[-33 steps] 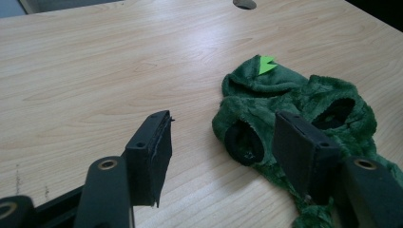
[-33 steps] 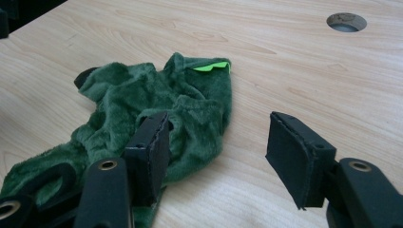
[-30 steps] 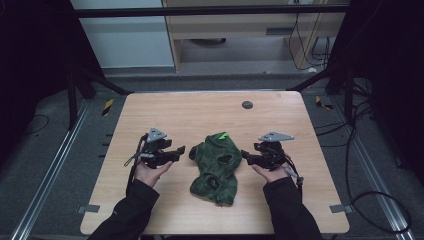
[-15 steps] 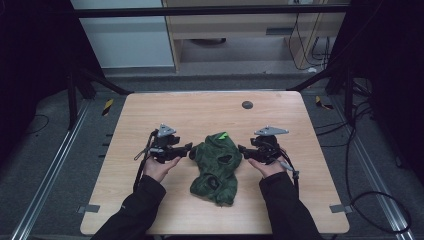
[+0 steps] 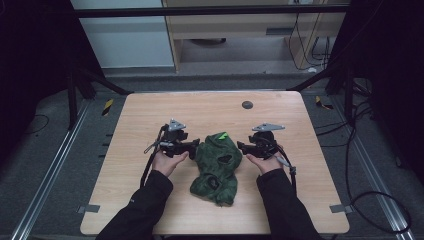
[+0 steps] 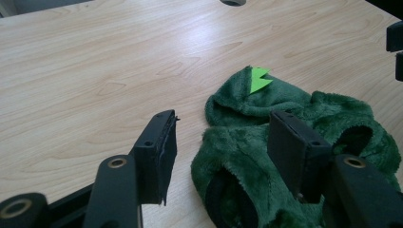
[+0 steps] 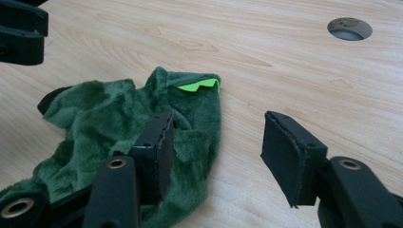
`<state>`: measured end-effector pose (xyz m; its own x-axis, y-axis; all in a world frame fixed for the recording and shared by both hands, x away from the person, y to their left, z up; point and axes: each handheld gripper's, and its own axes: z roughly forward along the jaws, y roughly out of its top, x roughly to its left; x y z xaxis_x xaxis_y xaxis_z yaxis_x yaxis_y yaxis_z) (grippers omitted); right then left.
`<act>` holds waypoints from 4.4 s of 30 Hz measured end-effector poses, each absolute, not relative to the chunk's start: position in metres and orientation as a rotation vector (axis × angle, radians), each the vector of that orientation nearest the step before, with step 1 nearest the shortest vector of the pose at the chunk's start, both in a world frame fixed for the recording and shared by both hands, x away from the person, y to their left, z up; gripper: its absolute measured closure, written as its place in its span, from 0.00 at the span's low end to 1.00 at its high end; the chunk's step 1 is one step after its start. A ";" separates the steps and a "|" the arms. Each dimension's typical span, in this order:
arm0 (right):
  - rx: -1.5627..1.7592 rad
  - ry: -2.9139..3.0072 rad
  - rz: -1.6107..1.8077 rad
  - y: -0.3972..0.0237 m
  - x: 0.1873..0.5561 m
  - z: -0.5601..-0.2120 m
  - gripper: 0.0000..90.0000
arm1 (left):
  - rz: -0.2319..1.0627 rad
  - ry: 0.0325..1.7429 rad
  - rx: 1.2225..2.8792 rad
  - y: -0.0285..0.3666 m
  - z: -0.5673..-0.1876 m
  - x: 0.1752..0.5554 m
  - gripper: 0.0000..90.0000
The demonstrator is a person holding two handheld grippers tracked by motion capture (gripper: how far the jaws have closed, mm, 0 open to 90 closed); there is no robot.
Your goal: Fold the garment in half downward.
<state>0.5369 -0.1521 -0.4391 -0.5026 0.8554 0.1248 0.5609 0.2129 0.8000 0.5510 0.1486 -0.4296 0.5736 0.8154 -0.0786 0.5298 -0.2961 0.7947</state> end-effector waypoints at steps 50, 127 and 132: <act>1.399 2.336 1.038 -0.126 0.566 -0.484 0.72 | 0.297 1.189 2.135 0.129 -0.489 0.583 0.78; 1.030 2.326 1.257 -0.124 0.499 -0.428 0.94 | 0.318 0.913 2.068 0.151 -0.422 0.492 0.99; 1.010 2.332 1.275 -0.125 0.489 -0.428 0.94 | 0.316 0.906 2.072 0.152 -0.423 0.486 0.99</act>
